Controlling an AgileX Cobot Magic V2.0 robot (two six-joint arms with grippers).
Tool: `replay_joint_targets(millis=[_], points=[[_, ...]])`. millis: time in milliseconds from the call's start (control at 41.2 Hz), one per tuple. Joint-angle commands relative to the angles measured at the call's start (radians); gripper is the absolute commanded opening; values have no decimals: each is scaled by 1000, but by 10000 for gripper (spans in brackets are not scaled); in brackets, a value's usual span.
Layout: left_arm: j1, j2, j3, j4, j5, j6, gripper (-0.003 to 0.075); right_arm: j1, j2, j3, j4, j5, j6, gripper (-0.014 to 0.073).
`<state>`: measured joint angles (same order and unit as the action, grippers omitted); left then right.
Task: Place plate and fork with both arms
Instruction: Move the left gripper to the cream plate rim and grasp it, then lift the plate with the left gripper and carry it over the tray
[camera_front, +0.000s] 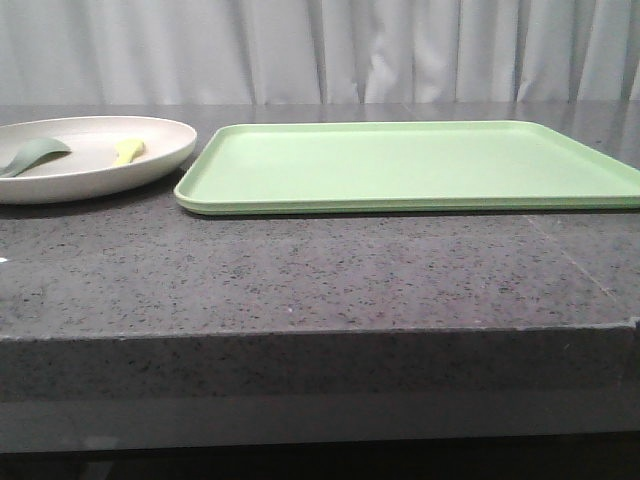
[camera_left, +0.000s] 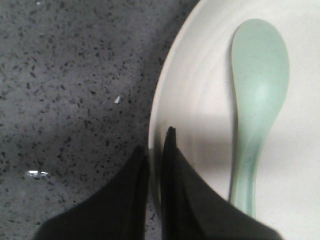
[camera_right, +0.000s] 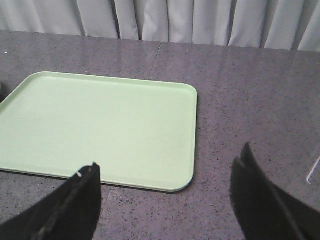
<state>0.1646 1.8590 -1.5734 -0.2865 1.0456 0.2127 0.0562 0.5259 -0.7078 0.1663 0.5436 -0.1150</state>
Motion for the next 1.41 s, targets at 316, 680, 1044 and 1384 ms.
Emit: replay_joint_targets(millis=[316,680,1044,1384], points=[[14,-45,-32,-49,-15,39,-18,-2,10,-34,8,-75,-8,552],[79,-47,-57,-201,41,106,-18,-2,10,-34,8,-75,-8,552],[79,-47,-144,-346,94,95,-18,-2,10,-34,8,-75,-8,552],[58,-47,-154,-393,106,17,-18,-2,10,-34,8,-75,-8,552]])
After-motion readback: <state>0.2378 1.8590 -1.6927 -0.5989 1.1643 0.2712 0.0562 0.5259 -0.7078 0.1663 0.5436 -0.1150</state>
